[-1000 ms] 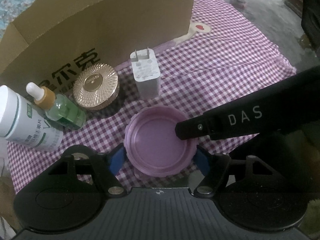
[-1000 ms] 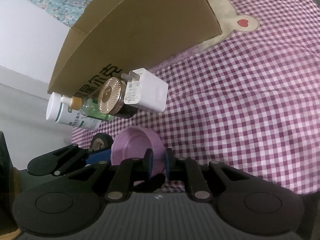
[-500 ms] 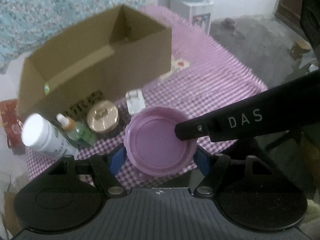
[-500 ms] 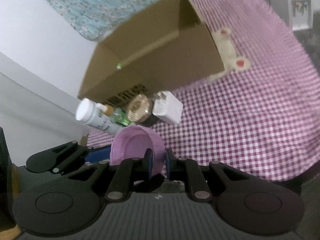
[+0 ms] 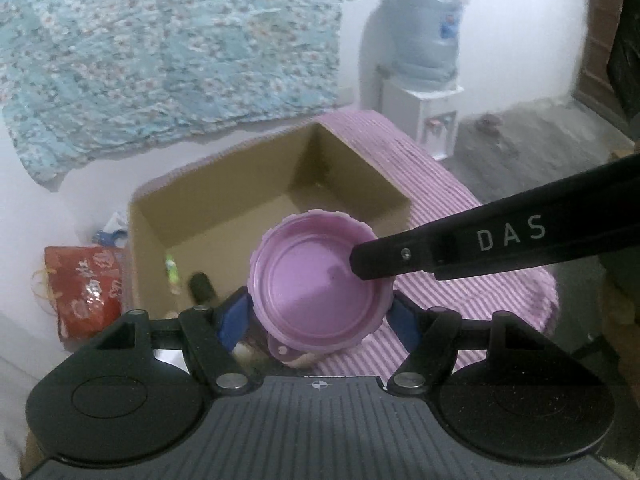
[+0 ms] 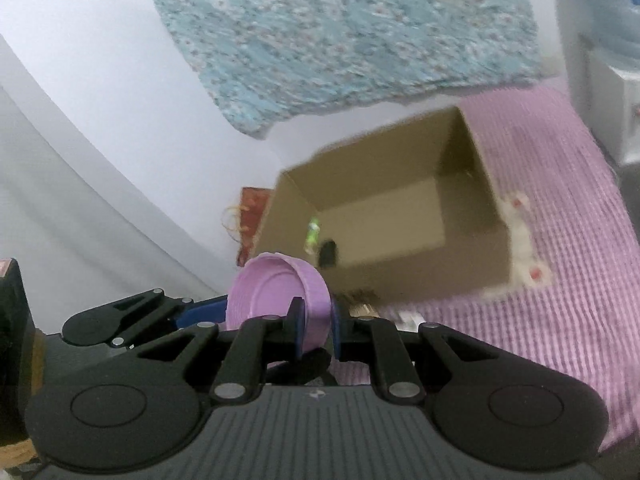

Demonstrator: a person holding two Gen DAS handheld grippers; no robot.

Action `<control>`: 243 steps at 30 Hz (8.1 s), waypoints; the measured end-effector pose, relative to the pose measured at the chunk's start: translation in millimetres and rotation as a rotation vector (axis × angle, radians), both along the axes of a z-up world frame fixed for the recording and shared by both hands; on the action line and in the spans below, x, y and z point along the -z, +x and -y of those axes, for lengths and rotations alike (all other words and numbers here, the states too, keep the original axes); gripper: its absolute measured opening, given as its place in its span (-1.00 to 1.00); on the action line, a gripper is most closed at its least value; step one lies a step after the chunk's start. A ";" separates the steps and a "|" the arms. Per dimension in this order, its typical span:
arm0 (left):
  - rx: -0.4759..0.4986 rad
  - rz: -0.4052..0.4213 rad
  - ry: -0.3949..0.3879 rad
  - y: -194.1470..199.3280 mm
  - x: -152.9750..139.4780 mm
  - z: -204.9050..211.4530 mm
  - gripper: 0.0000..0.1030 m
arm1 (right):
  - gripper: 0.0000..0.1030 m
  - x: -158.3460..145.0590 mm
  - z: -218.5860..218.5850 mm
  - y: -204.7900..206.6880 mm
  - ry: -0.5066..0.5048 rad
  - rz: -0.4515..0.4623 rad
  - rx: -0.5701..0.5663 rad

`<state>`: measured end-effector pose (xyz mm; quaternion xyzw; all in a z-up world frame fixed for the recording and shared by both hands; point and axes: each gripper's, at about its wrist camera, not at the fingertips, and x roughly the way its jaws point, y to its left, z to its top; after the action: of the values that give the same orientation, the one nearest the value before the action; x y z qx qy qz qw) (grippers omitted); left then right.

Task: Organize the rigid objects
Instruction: 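Carry the pink lid with the right tool into the box and release, then reach the right tool to the black tape roll and close on it, then carry the black tape roll with the right tool into the box and release, then reach the right tool to the white charger plug and close on it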

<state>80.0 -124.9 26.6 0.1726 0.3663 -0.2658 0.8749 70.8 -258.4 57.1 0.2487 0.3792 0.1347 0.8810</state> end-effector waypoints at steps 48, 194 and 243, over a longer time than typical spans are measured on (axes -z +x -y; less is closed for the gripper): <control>-0.344 -0.340 0.159 252.1 57.9 -10.5 0.43 | -0.63 157.7 -17.0 324.9 0.157 -0.392 -0.051; -0.294 -0.448 0.104 190.2 77.5 -8.7 0.40 | -0.58 163.0 -6.0 236.7 0.154 -0.517 -0.136; -0.044 -0.201 -0.072 26.2 104.4 12.6 -0.14 | 0.04 163.5 19.3 79.3 0.070 -0.385 0.049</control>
<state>106.2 -137.5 -77.8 0.1052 0.4459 -0.2754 0.8451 150.1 -277.7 -106.4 0.3094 0.5297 0.0763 0.7860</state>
